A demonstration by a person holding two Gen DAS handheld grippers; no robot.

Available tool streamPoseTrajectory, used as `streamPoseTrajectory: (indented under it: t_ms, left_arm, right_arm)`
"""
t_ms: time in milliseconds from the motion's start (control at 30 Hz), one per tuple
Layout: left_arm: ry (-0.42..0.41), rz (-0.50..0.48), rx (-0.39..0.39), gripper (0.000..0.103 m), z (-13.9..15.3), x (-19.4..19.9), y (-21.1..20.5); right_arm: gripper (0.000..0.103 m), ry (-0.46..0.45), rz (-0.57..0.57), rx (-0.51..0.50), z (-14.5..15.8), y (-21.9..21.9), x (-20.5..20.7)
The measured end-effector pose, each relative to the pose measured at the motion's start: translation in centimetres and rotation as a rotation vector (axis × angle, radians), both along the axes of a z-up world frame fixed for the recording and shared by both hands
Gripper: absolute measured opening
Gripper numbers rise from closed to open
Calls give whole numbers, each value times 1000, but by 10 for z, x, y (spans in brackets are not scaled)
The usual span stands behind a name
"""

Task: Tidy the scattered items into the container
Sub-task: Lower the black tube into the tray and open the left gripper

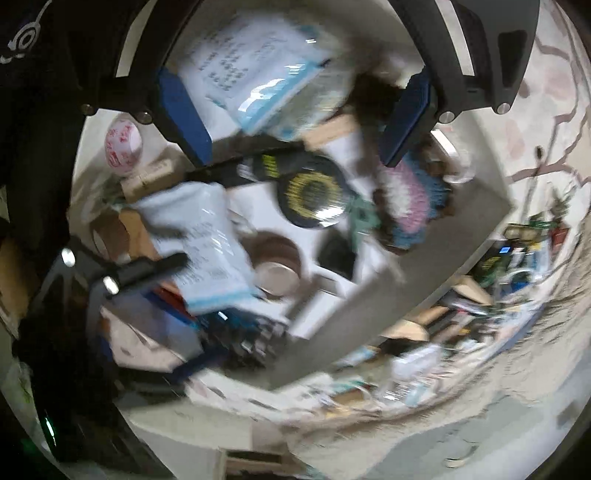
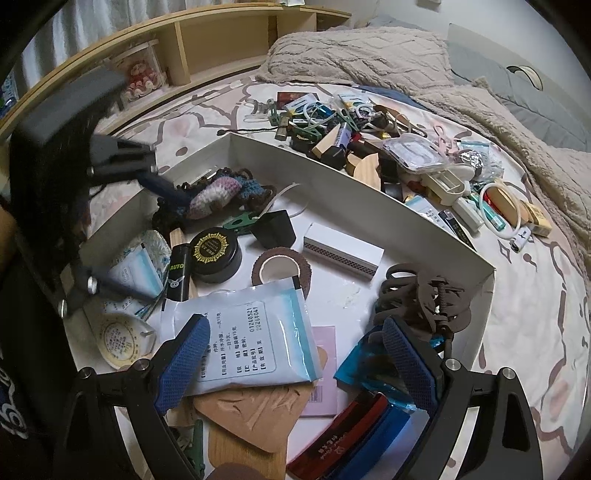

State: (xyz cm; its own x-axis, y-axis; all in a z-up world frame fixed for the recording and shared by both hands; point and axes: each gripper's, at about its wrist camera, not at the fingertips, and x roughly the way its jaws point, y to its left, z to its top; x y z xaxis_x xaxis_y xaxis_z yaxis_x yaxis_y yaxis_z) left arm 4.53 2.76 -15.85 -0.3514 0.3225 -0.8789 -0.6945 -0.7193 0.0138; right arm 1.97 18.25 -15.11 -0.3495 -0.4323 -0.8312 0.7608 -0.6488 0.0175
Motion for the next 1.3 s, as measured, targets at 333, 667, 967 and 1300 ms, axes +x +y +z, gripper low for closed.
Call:
streamPoseTrajectory:
  t_ms: [333, 667, 967, 1300]
  left_arm:
    - [43, 163, -34, 92, -7, -32, -3]
    - [28, 59, -88, 92, -12, -11, 5]
    - [72, 33, -96, 92, 2, -3, -5]
    - [73, -111, -131, 92, -2, 17, -6]
  right_arm:
    - [94, 0, 13, 8, -1, -4, 3]
    - [94, -5, 6, 10, -2, -3, 3]
    - [94, -3, 7, 10, -1, -1, 3]
    - [94, -4, 7, 13, -2, -1, 1]
